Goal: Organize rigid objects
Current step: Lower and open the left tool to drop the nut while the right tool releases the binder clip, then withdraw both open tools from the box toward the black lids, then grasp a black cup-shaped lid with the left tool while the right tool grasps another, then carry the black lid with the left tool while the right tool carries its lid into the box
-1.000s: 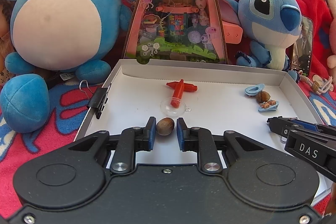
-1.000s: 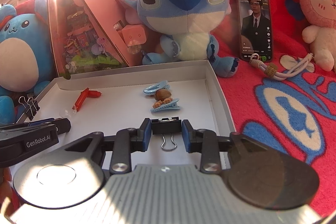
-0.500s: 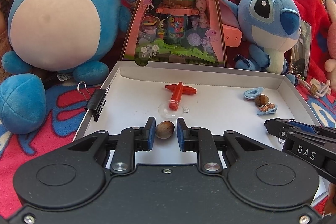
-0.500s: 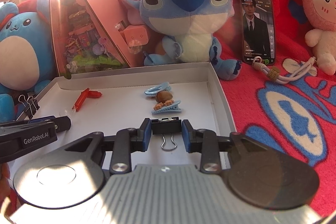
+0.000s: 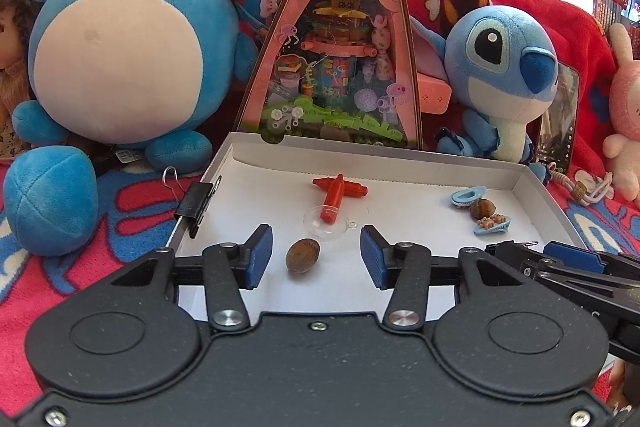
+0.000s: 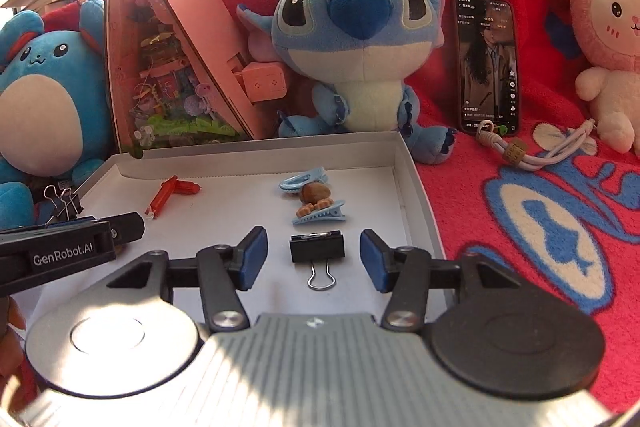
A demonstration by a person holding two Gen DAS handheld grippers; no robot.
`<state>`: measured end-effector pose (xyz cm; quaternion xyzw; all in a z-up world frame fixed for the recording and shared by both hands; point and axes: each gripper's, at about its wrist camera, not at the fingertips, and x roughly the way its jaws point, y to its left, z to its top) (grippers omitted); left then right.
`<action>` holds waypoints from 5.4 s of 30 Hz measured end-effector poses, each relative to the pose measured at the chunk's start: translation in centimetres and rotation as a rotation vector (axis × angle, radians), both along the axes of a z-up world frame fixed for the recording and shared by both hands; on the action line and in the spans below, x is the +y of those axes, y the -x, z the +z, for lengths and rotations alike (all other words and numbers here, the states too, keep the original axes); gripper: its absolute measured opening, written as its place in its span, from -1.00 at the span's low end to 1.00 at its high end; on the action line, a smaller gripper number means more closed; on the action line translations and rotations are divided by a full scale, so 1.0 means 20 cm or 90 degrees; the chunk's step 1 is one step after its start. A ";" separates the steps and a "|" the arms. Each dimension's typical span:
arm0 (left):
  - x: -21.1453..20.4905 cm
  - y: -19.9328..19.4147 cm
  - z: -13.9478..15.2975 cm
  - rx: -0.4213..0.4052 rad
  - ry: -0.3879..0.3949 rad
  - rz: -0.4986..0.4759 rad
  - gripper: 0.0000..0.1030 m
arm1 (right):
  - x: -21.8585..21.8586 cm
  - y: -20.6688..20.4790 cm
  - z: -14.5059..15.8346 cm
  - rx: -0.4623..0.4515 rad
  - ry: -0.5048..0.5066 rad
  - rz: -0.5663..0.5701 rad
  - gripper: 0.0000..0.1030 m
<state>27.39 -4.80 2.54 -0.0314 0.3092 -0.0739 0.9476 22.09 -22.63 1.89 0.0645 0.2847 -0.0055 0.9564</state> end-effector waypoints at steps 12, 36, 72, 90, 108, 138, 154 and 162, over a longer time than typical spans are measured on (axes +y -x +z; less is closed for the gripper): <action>0.11 0.31 0.06 -0.029 0.001 -0.053 0.08 | -0.06 0.22 0.04 -0.020 -0.006 0.024 0.42; 0.08 0.81 0.10 -0.073 -0.035 -0.108 0.12 | 0.04 0.74 0.10 -0.089 0.095 0.098 0.54; 0.07 1.14 -0.05 -0.102 -0.066 -0.127 -0.05 | 0.07 0.90 -0.08 -0.047 0.074 0.118 0.58; 0.14 1.22 -0.08 -0.085 -0.085 -0.122 -0.28 | 0.12 0.87 -0.08 -0.031 0.099 0.134 0.58; 0.12 1.12 -0.13 -0.056 -0.069 -0.110 -0.43 | 0.16 0.83 -0.08 -0.017 0.118 0.142 0.58; 0.11 1.06 0.01 -0.058 -0.040 -0.108 -0.45 | 0.18 0.86 0.03 -0.057 0.079 0.158 -0.29; 0.12 0.83 0.22 -0.107 -0.004 -0.085 -0.45 | 0.02 0.72 0.22 -0.100 0.059 0.073 -0.29; 0.11 0.65 0.23 -0.087 0.002 -0.084 -0.45 | -0.05 0.61 0.22 -0.087 0.043 0.044 -0.29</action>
